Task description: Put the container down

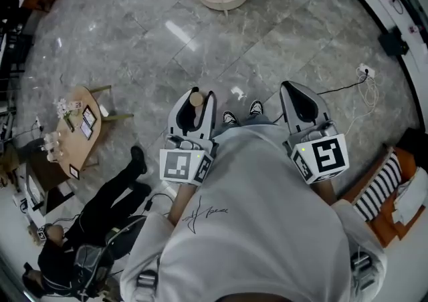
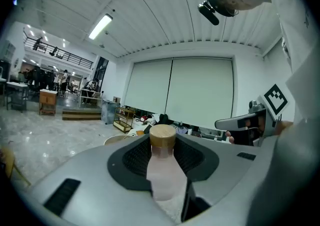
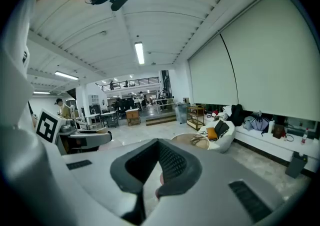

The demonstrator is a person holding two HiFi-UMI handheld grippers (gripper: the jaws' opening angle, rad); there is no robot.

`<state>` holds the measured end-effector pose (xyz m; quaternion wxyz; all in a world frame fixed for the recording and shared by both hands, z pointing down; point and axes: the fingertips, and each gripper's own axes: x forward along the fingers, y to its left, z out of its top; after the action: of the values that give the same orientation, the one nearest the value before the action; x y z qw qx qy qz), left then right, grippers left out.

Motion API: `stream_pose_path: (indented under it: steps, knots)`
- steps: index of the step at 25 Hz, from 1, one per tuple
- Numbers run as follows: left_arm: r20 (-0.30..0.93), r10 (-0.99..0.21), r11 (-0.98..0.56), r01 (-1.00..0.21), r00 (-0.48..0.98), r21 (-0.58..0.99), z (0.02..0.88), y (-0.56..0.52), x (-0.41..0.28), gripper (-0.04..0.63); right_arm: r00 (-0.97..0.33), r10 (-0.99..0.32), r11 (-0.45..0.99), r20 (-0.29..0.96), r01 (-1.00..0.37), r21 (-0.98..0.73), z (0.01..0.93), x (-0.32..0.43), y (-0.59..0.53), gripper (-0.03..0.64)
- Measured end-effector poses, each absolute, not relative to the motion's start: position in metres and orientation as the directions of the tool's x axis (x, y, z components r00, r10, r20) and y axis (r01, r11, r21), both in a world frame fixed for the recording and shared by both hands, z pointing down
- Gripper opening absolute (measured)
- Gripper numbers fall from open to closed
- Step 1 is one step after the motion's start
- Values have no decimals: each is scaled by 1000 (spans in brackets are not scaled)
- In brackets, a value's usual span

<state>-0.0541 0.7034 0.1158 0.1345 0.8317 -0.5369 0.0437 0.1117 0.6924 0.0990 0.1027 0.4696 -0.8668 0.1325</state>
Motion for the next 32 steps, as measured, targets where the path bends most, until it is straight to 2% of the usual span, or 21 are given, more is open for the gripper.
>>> stream_pose_path:
  steps: [3, 11, 19, 32]
  knots:
    - [207, -888, -380, -909, 411, 173, 113, 694, -45, 149, -557, -777, 535, 292, -830, -160, 100, 121, 679, 14]
    - [192, -906, -349, -922, 377, 165, 112, 671, -17, 149, -603, -746, 605, 282, -791, -91, 105, 144, 660, 14]
    - [206, -902, -345, -921, 379, 181, 118, 664, 4, 149, -597, -760, 585, 257, -800, -131, 107, 170, 651, 14]
    - [192, -898, -358, -911, 396, 205, 119, 617, -7, 149, -604, -745, 592, 281, -794, -137, 112, 156, 609, 14]
